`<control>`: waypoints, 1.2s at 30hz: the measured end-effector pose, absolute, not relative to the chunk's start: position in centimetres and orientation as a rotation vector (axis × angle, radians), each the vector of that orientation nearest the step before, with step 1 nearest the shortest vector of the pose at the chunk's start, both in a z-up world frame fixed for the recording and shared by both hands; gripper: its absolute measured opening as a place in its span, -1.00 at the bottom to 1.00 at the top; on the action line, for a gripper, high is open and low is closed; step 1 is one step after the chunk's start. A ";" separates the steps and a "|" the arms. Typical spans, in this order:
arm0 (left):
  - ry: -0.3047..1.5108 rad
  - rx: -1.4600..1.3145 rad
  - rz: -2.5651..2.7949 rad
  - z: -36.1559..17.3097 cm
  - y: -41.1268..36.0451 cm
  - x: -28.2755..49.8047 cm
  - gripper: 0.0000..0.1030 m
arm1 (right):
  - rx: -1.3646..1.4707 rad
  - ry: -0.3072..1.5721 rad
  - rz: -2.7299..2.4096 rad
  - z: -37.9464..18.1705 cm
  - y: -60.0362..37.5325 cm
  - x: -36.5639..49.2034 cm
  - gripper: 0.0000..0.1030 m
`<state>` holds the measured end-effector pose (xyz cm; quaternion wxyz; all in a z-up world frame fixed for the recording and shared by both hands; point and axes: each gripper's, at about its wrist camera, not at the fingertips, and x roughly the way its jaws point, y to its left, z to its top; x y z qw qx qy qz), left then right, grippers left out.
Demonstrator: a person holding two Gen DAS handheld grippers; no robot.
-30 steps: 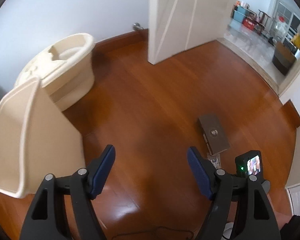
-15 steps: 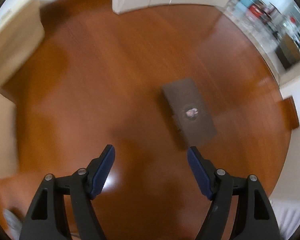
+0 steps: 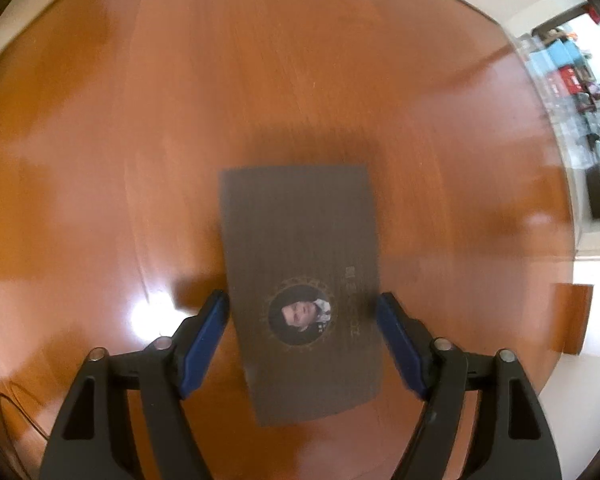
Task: Collect trash
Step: 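Grasp the dark brown card box from the floor with the left tool, then drop the brown card box into the bin with left tool while right tool drops the swab packet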
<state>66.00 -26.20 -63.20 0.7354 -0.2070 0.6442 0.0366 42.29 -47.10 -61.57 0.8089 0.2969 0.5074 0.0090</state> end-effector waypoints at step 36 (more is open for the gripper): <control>0.838 -0.180 -0.005 -28.5 -5.0 50.5 0.43 | 0.386 0.859 0.148 -42.9 -42.2 41.3 -0.82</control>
